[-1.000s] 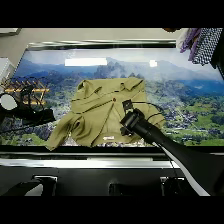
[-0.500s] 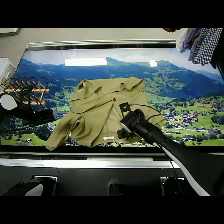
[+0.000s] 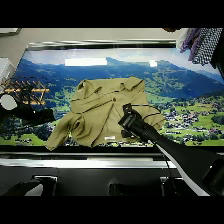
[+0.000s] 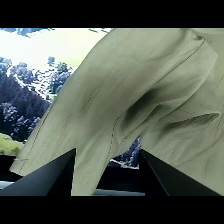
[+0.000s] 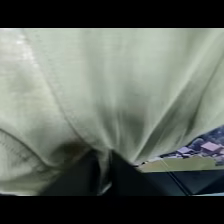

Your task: Fold the clothes and pants, and hang the long-sleeved shirts on hangers.

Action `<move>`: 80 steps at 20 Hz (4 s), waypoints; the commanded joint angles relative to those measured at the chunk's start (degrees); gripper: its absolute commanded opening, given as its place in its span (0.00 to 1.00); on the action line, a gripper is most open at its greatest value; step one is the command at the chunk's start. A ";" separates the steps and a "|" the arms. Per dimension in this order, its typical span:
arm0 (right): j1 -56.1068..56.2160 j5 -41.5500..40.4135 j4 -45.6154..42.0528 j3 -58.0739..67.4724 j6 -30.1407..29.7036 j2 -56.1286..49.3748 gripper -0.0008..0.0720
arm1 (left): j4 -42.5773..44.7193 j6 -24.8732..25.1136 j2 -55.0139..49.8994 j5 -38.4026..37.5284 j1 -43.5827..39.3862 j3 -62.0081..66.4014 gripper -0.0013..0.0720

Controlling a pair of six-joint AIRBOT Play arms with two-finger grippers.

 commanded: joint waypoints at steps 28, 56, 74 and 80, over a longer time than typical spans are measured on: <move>0.04 -8.37 -4.28 -0.02 3.61 22.95 0.04 | -3.58 26.97 -0.04 0.90 30.77 0.76 0.70; 0.04 -7.52 -5.14 -0.02 3.58 18.49 0.05 | -3.80 50.75 -15.65 15.85 30.93 -5.16 0.62; 0.04 -7.69 -5.33 0.02 3.63 18.51 0.05 | -3.78 50.71 -19.30 17.35 30.51 -5.88 0.22; 0.04 -7.89 -5.64 0.02 3.61 18.51 0.05 | -3.80 50.97 -19.12 16.94 30.53 -4.13 0.05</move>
